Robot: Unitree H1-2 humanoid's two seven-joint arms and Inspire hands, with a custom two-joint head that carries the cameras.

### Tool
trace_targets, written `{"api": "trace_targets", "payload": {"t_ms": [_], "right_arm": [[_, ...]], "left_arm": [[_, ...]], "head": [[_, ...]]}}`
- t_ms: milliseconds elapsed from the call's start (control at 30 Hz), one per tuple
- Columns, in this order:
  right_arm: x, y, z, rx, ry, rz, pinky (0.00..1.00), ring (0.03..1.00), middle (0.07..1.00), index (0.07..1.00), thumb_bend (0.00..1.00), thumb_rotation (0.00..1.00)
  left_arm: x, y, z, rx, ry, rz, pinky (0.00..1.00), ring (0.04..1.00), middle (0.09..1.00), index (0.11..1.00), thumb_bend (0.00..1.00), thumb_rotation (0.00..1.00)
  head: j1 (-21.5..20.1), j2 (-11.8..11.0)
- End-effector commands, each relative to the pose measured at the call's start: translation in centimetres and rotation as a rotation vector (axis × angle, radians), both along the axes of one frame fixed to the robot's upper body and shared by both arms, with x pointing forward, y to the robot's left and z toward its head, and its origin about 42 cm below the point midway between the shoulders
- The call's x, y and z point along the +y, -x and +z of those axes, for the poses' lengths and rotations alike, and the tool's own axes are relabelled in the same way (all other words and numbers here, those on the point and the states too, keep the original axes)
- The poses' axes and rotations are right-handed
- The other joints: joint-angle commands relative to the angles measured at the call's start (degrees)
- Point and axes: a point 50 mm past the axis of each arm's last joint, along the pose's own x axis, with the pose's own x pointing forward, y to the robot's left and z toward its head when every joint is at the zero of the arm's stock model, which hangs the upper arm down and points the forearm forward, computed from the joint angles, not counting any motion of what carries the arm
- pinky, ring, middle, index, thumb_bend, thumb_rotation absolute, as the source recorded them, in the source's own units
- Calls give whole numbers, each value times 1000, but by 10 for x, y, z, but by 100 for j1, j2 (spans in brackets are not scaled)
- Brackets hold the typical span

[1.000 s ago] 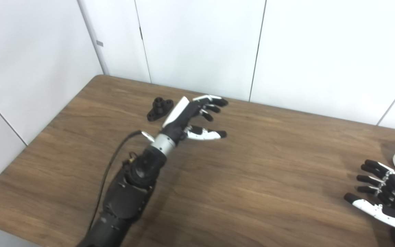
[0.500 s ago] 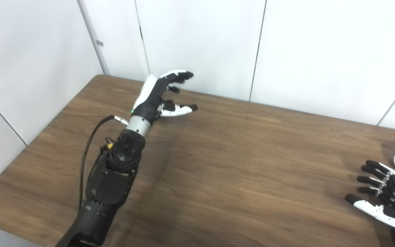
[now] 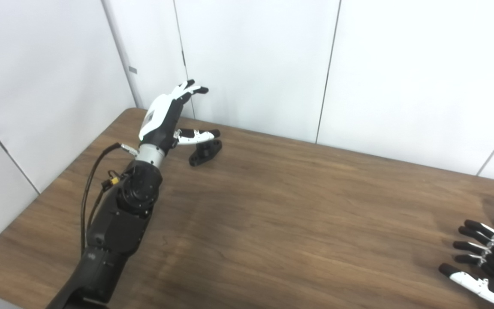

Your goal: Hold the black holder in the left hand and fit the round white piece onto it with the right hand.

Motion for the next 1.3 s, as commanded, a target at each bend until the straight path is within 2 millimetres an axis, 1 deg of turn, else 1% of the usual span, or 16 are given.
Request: {"api": "trace_targets", "payload": {"t_ms": [0,67,200,300,367,433,600,900,1100,1267], "right_arm": [[-2,-4,15,-70,6,22,537,655,751,746,755,0],[-2,-4,15,-72,8,21,544,658,751,746,756,1],[-3,-4,16,-79,21,17,548,666,755,749,756,12],[-4,-3,17,-81,25,21,544,667,757,752,752,26],[-4,-3,18,-78,22,20,552,670,759,754,749,24],[-4,-3,18,-78,20,18,557,670,758,754,751,24],[-4,-3,18,-79,10,20,557,673,761,749,749,16],[-5,1,21,-83,21,14,571,673,759,753,733,0],[-5,3,22,-86,24,13,576,672,756,749,735,13],[-5,5,24,-85,27,11,573,666,754,747,737,10]], "left_arm": [[11,-10,26,-58,-19,43,989,1000,999,840,866,118],[13,-12,24,-41,-23,67,989,1000,1000,850,891,139],[18,-17,19,-6,-37,90,999,1000,1000,859,908,154],[19,-20,14,40,-60,123,974,1000,1000,845,952,217],[17,-23,11,82,-73,146,993,1000,1000,845,981,278],[15,-24,7,108,-70,161,1000,1000,1000,835,999,318],[11,-27,-6,154,-44,200,1000,1000,1000,822,1000,355],[4,-30,-27,197,-59,246,1000,1000,1000,824,1000,348],[5,-31,-39,217,-62,287,1000,1000,1000,839,1000,345],[8,-27,-56,195,-34,288,1000,1000,1000,869,997,289]], "head": [[3,0],[3,0],[-5,22],[-5,22],[-26,34],[-31,44],[-31,63],[-52,125],[-63,150],[-82,177]]}}
